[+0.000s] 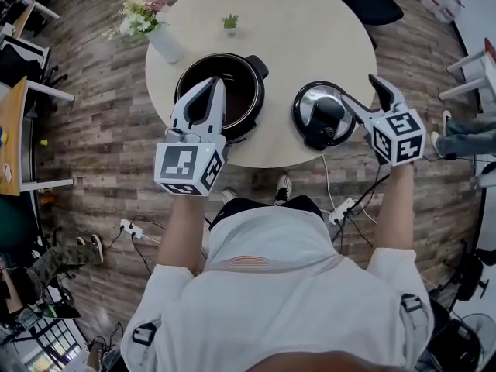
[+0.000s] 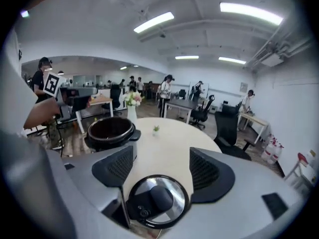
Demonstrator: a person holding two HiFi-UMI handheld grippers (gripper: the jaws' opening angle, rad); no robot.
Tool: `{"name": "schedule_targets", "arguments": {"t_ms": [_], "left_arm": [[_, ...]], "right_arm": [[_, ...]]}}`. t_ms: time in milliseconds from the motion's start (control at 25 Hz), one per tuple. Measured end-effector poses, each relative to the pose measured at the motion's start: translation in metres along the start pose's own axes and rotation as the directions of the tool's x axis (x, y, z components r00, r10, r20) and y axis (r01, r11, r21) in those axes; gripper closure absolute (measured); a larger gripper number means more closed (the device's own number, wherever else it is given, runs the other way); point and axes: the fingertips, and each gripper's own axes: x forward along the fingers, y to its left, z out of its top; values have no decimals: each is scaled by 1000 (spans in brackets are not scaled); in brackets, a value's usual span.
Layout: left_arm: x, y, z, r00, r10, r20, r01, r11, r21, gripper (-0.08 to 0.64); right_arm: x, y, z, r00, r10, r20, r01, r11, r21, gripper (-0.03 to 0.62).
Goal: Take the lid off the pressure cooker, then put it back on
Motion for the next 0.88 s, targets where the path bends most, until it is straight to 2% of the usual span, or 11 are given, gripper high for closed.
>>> {"name": "schedule_targets", "arguments": {"t_ms": [80, 200, 320, 440, 560, 720, 880], "left_arm": [[1, -2, -6, 1000, -1, -11, 0, 1000, -7, 555], [4, -4, -21, 999, 9, -39, -9, 1000, -14, 555], [9, -3, -32, 998, 23, -61, -25, 999, -28, 555], [12, -5, -38, 997, 34, -75, -37, 999, -37, 555], [16, -6, -42, 996, 46, -80, -50, 998, -44, 555], [18, -6, -47, 994, 63, -89, -67, 996, -51, 555], [18, -6, -50, 993, 73, -93, -79, 995, -57, 555]], "right_arm": [[26, 2, -26, 992, 69, -110, -71, 997, -15, 236], [62, 5, -68, 954, 143, -263, -155, 988, -24, 236], [93, 8, -107, 901, 200, -386, -224, 975, -15, 236], [117, 13, -144, 835, 264, -482, -296, 955, 11, 236], [130, 15, -169, 784, 302, -542, -344, 939, 26, 235], [140, 18, -186, 752, 317, -578, -377, 926, 17, 198], [146, 22, -203, 725, 312, -614, -401, 916, -8, 196]]}}
